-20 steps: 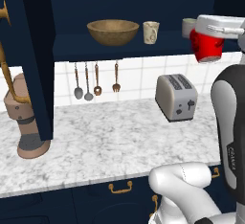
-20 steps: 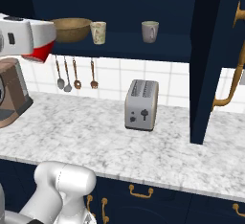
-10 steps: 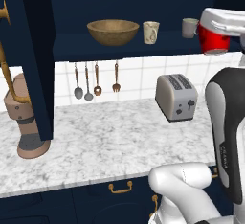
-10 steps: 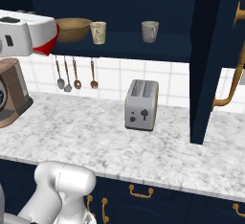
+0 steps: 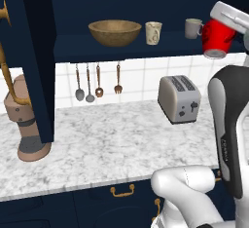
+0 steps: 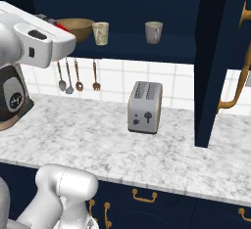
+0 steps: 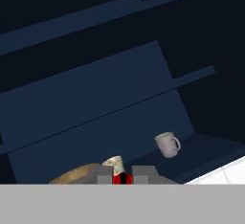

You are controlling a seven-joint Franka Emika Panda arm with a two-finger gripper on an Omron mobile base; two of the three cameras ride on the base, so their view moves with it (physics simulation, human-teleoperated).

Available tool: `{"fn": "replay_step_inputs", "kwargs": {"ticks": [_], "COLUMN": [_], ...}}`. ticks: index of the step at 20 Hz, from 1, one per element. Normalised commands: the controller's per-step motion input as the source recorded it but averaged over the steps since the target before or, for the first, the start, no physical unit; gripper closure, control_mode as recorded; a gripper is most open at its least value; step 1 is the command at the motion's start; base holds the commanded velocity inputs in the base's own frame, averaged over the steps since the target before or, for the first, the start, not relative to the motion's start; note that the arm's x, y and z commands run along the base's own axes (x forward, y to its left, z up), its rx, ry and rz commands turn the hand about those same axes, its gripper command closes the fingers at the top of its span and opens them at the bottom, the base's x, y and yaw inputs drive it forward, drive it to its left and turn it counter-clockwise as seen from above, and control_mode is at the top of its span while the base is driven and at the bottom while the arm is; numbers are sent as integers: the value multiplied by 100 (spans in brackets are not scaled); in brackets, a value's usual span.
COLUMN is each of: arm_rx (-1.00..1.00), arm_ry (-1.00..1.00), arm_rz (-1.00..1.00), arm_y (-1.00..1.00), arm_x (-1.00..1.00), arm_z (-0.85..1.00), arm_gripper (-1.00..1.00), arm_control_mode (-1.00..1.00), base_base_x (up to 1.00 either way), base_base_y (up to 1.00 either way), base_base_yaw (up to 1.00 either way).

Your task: Gather all objects into one cabinet and sort the glasses and bowls to opposite sides.

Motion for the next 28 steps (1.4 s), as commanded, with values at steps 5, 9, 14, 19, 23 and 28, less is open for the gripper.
{"fn": "replay_step_inputs", "kwargs": {"ticks": [5,9,14,19,23,28], "arm_rx": [5,9,6,-10,-18,-22], "arm_ry": [4,2,1,0,0,-5], "arm_rz": [10,27,3,21,23,23], "arm_y": [-5,-36,-1,0,0,-3], "arm_x": [2,0,2,-2,-3,-6], "arm_z": [-6,-2,1,0,0,0], "arm_gripper": [100,100,100,100,100,100], "arm_control_mode": [-100,-100,-100,-100,-100,-100], "base_base_x": [0,0,0,0,0,0], "base_base_y": [0,0,0,0,0,0], "base_base_yaw": [0,0,0,0,0,0]}}
